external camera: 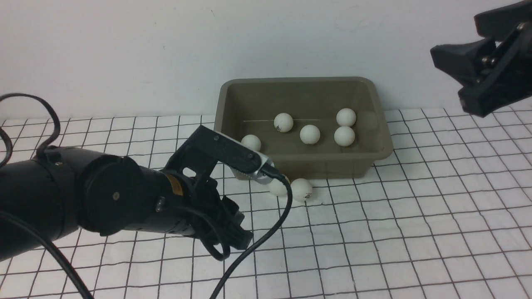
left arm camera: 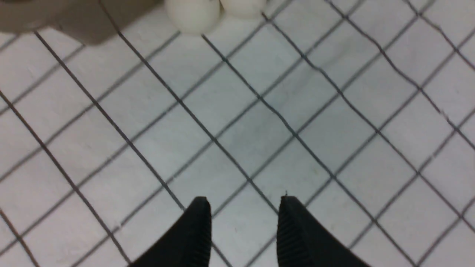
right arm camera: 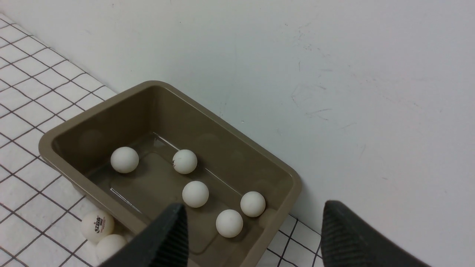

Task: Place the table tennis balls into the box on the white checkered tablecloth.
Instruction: 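Reach for and grasp a ping pong ball on the table beside the basket, then drop the ball into the bin, then reach for and grasp a ping pong ball on the table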

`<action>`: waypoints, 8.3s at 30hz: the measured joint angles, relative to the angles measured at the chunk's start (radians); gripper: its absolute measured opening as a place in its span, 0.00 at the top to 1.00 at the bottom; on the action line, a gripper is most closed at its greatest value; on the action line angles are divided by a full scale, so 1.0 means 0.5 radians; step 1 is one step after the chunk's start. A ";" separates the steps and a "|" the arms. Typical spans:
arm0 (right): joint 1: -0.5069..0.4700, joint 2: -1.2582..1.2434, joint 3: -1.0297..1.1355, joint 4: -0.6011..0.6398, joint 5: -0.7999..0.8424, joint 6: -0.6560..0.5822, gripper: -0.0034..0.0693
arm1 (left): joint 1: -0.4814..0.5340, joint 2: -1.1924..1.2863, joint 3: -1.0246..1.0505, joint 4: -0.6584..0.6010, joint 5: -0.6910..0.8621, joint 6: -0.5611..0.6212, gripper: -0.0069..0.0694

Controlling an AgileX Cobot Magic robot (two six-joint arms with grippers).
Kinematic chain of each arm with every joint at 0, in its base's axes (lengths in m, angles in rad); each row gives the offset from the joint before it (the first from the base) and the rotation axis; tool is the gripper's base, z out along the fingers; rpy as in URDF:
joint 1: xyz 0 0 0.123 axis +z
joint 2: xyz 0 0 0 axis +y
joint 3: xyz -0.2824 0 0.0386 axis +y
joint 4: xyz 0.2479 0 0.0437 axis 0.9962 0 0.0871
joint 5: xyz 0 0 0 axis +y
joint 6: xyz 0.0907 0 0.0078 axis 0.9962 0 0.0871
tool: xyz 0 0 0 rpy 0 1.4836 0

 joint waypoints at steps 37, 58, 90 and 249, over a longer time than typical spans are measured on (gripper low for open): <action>0.000 0.000 0.000 0.000 -0.069 0.000 0.34 | -0.002 0.833 0.343 0.750 -2.131 -0.674 0.35; 0.000 0.000 0.000 0.000 -0.064 -0.006 0.34 | -0.002 1.097 0.068 0.594 -2.073 -0.713 0.35; 0.000 0.000 0.000 0.002 -0.064 -0.006 0.34 | -0.002 1.142 -0.108 0.638 -2.027 -0.887 0.35; 0.000 0.000 0.000 0.007 -0.127 -0.053 0.34 | -0.041 0.762 -0.358 4.012 -0.653 -3.640 0.55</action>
